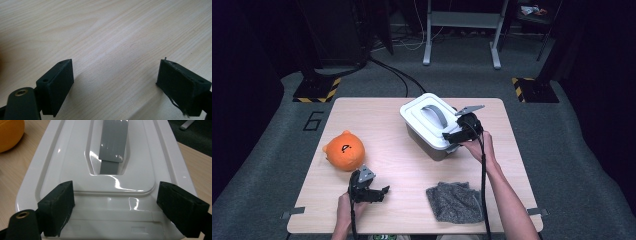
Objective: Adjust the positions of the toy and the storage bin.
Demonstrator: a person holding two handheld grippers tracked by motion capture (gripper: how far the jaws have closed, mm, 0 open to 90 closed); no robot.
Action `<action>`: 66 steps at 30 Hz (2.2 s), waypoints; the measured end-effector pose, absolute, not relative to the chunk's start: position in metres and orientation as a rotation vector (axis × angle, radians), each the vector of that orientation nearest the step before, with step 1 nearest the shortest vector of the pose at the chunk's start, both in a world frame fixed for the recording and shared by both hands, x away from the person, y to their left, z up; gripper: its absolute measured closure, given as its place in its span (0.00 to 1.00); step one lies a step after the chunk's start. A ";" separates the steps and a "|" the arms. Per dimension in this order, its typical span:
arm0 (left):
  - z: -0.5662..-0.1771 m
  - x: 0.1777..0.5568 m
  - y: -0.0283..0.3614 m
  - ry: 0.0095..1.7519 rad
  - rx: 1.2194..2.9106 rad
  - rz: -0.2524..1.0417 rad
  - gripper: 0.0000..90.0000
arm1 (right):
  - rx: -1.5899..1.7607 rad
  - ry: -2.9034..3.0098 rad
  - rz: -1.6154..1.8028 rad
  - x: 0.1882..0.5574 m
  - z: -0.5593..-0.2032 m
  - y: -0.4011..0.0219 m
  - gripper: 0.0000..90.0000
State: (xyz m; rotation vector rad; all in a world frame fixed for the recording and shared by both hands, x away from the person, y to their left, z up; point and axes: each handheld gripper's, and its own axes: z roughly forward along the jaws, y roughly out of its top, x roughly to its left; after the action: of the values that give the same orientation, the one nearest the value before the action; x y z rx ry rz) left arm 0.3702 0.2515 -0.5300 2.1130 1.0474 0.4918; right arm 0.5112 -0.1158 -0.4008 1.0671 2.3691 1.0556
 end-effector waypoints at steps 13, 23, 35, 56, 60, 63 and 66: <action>-0.530 0.370 0.251 1.048 2.109 0.491 0.15 | 1.050 2.325 1.093 0.528 -0.387 -0.100 0.33; -0.530 0.370 0.251 1.051 2.106 0.488 0.15 | 1.087 2.347 1.110 0.543 -0.391 -0.092 0.60; -0.530 0.370 0.251 1.049 2.110 0.491 0.15 | 1.098 2.345 1.152 0.534 -0.394 -0.092 0.72; -0.530 0.370 0.251 1.051 2.106 0.488 0.15 | 1.135 2.342 1.137 0.493 -0.392 -0.084 0.73; -0.530 0.370 0.251 1.051 2.107 0.488 0.15 | 1.146 2.336 1.146 0.489 -0.393 -0.082 0.73; -0.530 0.370 0.251 1.051 2.106 0.488 0.15 | 1.154 2.334 1.149 0.486 -0.393 -0.081 0.73; -0.530 0.370 0.251 1.050 2.109 0.489 0.15 | 1.169 2.332 1.151 0.484 -0.392 -0.079 0.73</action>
State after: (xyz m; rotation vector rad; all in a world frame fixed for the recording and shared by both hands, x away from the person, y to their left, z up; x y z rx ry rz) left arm 0.3697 0.2510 -0.5301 2.1088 1.0497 0.4887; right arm 0.4838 -0.0791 -0.3923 1.1689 2.3321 1.1509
